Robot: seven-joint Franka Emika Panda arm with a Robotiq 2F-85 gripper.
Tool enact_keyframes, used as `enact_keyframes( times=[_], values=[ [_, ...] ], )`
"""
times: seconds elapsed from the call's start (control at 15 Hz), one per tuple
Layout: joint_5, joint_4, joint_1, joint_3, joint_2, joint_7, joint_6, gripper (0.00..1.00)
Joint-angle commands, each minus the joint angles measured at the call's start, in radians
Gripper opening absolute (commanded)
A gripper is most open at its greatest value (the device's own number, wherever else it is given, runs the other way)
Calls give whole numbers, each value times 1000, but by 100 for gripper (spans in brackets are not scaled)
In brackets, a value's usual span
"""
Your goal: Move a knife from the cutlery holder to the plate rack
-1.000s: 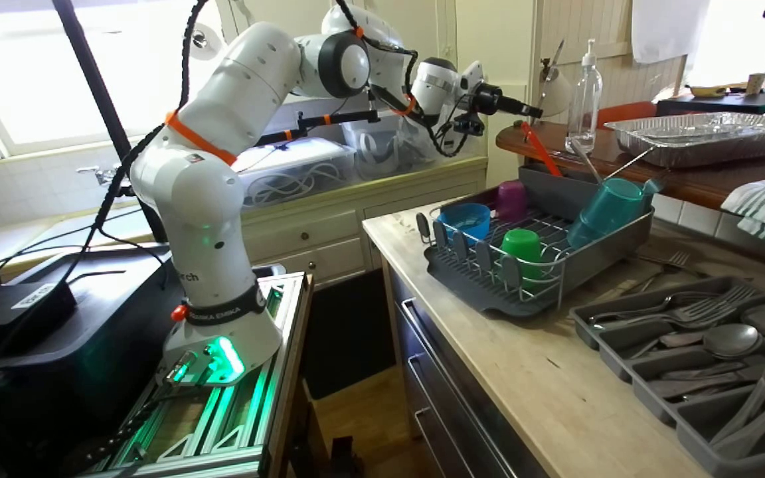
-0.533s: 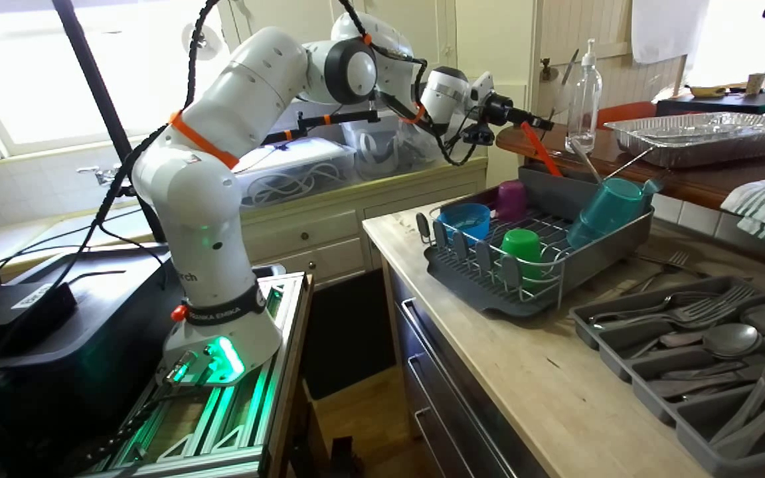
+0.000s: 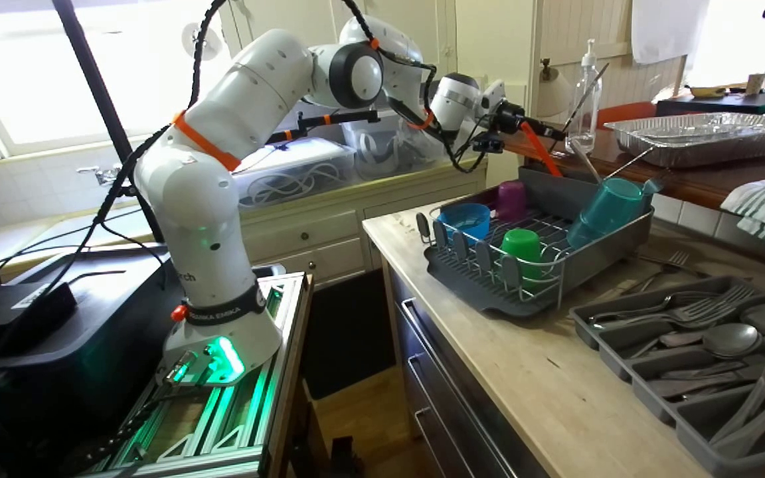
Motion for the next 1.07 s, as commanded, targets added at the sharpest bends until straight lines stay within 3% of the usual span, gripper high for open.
enact_keyframes(
  times=[0.0, 0.87, 1.0],
  values=[
    [13, -18, -11, 13, 11, 14, 30, 4],
    [44, -117, -7, 26, -1, -20, 3, 4],
    [48, -121, -9, 29, -4, -27, 2, 41]
  ],
)
